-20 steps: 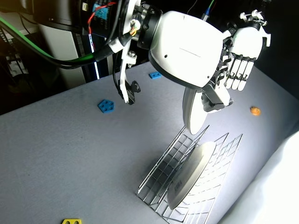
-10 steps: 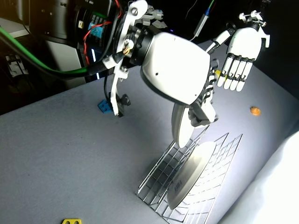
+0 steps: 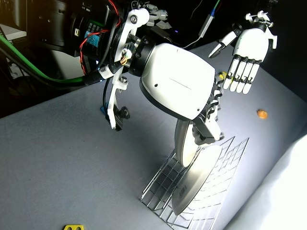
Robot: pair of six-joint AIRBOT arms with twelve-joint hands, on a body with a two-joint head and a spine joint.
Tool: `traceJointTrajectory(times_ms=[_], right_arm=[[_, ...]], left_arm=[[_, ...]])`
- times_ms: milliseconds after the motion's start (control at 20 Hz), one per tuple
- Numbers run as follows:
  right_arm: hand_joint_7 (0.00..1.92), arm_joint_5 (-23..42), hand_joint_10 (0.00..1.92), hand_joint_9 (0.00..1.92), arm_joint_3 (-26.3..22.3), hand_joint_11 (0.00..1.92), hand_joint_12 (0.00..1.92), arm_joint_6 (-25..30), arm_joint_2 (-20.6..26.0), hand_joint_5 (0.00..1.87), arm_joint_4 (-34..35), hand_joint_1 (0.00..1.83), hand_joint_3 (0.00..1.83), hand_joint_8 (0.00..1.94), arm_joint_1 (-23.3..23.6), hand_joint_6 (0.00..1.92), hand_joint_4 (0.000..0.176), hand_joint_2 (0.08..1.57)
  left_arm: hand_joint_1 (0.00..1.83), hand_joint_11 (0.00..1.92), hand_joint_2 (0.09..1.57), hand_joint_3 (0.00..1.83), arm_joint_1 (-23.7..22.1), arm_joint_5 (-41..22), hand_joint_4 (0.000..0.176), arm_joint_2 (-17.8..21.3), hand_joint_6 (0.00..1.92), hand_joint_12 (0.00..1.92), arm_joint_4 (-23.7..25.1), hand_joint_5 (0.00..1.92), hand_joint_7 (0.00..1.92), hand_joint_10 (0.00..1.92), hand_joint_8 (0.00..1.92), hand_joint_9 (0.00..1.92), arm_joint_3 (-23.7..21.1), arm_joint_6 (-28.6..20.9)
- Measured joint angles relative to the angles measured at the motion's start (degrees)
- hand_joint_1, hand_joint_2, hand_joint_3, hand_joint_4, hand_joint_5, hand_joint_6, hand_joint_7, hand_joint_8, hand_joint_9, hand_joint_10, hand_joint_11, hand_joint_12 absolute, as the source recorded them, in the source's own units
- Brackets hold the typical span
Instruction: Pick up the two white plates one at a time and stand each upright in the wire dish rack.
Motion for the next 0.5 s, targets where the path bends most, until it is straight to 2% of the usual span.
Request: traceJointTrajectory(times_ms=[100,300,500], right_arm=[[0.97,0.02,0.00,1.09,0.07,0.59,1.02,-0.52,0.00,0.96,0.11,1.21,0.00,0.97,0.00,1.05,0.031,1.13],[0.95,0.87,0.00,1.06,0.37,0.58,0.99,-0.72,-0.66,0.93,0.13,1.20,0.00,0.98,-0.81,1.11,0.026,1.14],[0.99,1.11,0.01,1.09,0.96,0.60,1.01,-0.85,-1.14,0.97,0.35,1.21,0.00,0.92,-1.01,1.05,0.027,1.12]], left_arm=[[0.00,0.00,1.09,0.00,-0.02,0.00,0.000,-0.11,0.00,0.00,-0.07,0.03,0.04,0.00,0.01,0.01,0.00,-0.02],[0.00,0.00,1.09,0.00,0.00,-0.02,0.000,-0.28,0.00,0.00,0.24,0.00,0.01,0.00,0.00,0.00,-0.02,-0.02],[0.00,0.00,1.10,0.00,0.00,0.00,0.000,-0.28,0.00,0.00,0.26,0.00,0.03,0.00,0.01,0.00,-0.02,-0.02]])
